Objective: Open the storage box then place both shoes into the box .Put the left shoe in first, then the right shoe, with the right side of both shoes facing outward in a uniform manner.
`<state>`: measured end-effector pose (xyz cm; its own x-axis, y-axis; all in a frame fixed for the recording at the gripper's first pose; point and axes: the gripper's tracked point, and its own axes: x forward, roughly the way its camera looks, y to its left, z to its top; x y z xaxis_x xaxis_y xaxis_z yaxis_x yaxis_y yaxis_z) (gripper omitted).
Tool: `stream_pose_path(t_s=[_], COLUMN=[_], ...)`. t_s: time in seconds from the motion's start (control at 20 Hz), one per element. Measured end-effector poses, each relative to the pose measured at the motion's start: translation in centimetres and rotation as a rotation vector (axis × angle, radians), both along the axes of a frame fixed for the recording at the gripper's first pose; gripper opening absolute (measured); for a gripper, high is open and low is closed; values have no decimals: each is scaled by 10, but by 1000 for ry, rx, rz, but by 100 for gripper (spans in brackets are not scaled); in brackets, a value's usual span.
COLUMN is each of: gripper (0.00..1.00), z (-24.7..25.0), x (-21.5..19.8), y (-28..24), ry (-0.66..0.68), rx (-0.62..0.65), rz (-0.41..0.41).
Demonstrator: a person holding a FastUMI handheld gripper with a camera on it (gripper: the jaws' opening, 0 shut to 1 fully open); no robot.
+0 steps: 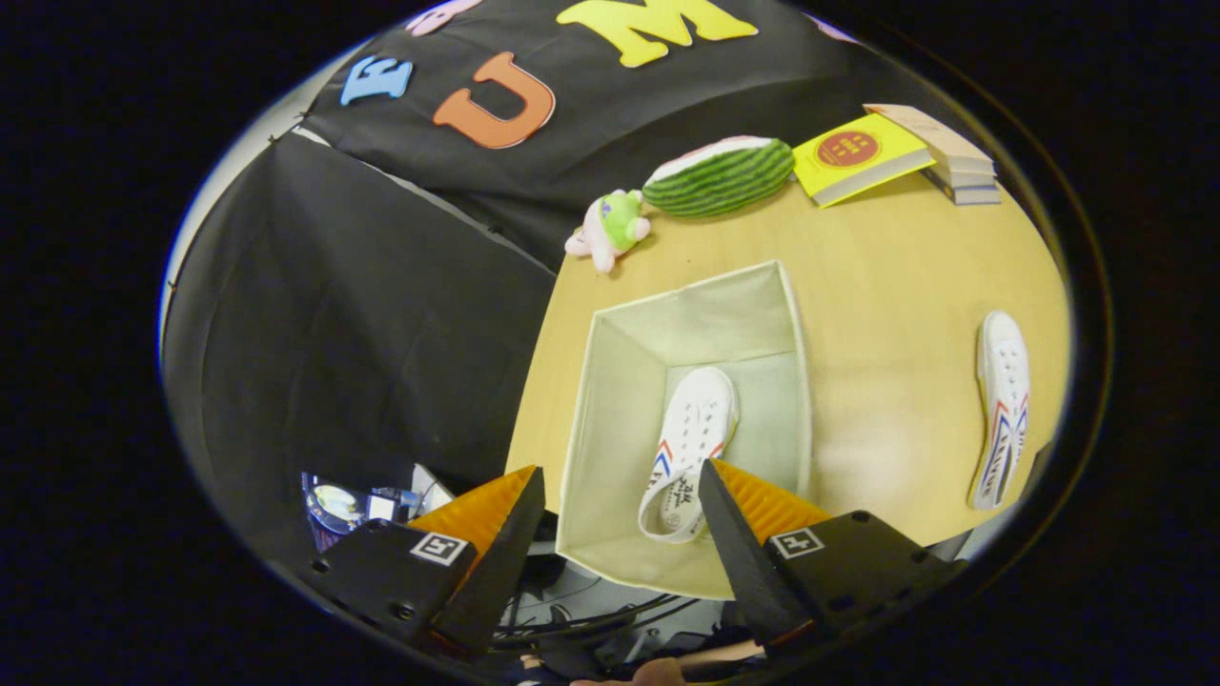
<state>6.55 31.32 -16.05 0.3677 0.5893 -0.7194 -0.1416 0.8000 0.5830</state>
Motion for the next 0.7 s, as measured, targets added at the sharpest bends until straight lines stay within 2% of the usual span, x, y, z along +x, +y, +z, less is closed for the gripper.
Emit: stream_pose_path(t_s=[0.25, 0.4, 0.7], gripper=[100, 100, 100], z=[20, 16, -15], x=[-5, -2, -3], y=[-65, -121, -232], ry=[-105, -158, -122], rx=[-95, -208, -334], rz=[-7, -31, -114])
